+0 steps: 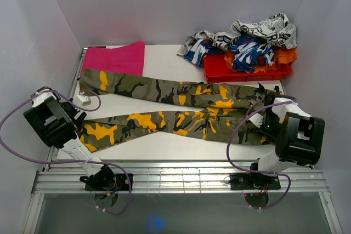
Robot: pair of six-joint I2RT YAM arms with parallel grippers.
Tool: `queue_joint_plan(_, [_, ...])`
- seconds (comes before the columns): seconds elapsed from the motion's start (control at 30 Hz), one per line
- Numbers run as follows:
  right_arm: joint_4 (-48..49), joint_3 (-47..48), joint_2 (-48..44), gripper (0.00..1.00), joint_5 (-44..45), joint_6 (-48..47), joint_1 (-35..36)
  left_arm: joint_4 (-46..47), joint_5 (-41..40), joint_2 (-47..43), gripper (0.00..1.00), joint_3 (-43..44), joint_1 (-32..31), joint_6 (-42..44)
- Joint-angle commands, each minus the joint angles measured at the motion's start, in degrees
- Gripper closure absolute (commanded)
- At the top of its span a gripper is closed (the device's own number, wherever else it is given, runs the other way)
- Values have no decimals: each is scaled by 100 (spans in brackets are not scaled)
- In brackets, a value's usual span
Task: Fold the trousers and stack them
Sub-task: Flatten the trousers out
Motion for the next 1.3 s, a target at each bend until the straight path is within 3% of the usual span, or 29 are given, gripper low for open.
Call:
queue_joint_plan(0.0, [-338,30,-151,92,163,-396,-49,383,-155,-181,12,-538,11,69])
queue_joint_plan(0.07, [-346,-5,-142,92,180,-396,-49,735,-287,-190,14,-777,-24,-10])
queue_joint_plan(0.17, [-329,-14,-151,92,189,-440,-58,938,-455,-137,25,-1041,-86,-133])
queue_joint_plan(0.3, [-294,83,-72,92,171,-440,-67,903,-341,-163,61,-631,-279,-528])
queue_joint_plan(0.33, [-285,118,-28,92,154,-449,-93,816,-123,-164,86,-411,-384,-677])
queue_joint_plan(0.37, [-285,188,-1,92,145,-466,-102,754,-16,-146,99,-148,-446,-965])
queue_joint_plan(0.53, [-258,425,122,92,145,-668,-321,534,634,126,100,2388,-657,-1820])
queue_joint_plan(0.63, [-250,575,166,92,180,-835,-505,630,819,144,100,3114,-614,-1979])
queue_joint_plan(0.7, [-267,671,166,92,180,-905,-594,910,1125,-215,100,3047,-499,-1971])
queue_joint_plan(0.73, [-276,698,157,92,154,-975,-681,1225,1240,-408,100,2837,-342,-1883])
queue_joint_plan(0.87, [-311,611,96,92,127,-1064,-840,2264,1742,-2109,100,564,89,-945])
queue_joint_plan(0.9, [-329,541,78,92,119,-1090,-858,2361,1655,-2350,100,-495,151,-637])
queue_joint_plan(0.93, [-320,392,26,92,127,-1116,-875,2423,1559,-2561,100,-992,186,-25])
queue_joint_plan(1.0, [-285,225,-36,92,162,-1152,-875,2398,1322,-3008,100,-2194,222,401])
queue_joint_plan(1.1, [-188,-83,-159,92,285,-1318,-910,2371,786,-3230,100,-3269,266,824])
queue_joint_plan(1.27, [-30,-566,-423,92,514,-1582,-972,1635,485,-3073,98,-3433,450,807])
